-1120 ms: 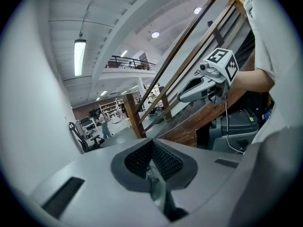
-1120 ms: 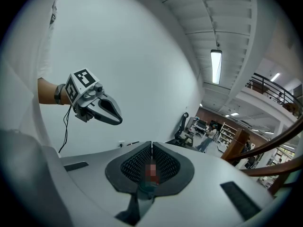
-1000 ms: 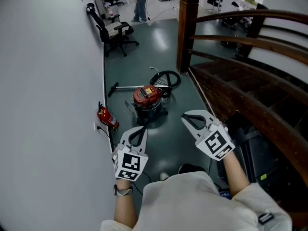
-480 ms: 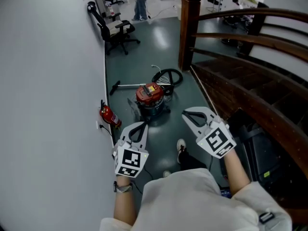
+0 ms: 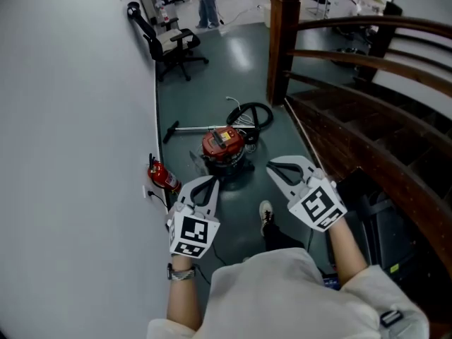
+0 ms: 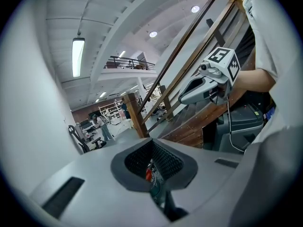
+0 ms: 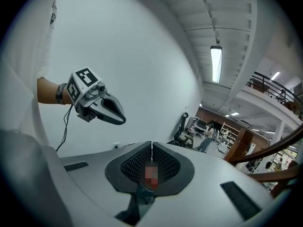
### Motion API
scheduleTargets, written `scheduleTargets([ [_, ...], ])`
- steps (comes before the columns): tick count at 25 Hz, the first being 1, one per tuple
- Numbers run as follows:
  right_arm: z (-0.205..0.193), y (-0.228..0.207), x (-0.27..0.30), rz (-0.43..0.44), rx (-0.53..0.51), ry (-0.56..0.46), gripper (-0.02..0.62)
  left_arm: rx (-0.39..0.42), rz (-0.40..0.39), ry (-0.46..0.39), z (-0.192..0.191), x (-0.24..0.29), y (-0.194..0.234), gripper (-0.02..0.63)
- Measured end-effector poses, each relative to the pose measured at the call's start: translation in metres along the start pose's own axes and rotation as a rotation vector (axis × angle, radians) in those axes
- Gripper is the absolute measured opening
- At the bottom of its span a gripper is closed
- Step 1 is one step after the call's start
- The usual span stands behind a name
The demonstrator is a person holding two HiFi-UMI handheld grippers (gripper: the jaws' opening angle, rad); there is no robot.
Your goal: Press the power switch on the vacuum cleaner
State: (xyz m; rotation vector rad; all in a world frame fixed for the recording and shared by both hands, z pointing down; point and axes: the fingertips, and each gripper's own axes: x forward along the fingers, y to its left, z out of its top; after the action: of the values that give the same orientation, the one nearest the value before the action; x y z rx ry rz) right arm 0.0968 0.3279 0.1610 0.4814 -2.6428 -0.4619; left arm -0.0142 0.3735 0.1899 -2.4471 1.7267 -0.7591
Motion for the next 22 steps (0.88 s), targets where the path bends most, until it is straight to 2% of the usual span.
scheduleTargets([
  [10,-0.015,-0.073,0.051,0.020,0.006,-0.002,0.031,-0.014,0.000,0.008,0.014,0.072,0.044,0.000],
  [22,-0.029,-0.123,0.089,0.045,0.025,0.016,0.031,-0.042,0.001,0.034,0.020,0.123,0.079,0.002],
])
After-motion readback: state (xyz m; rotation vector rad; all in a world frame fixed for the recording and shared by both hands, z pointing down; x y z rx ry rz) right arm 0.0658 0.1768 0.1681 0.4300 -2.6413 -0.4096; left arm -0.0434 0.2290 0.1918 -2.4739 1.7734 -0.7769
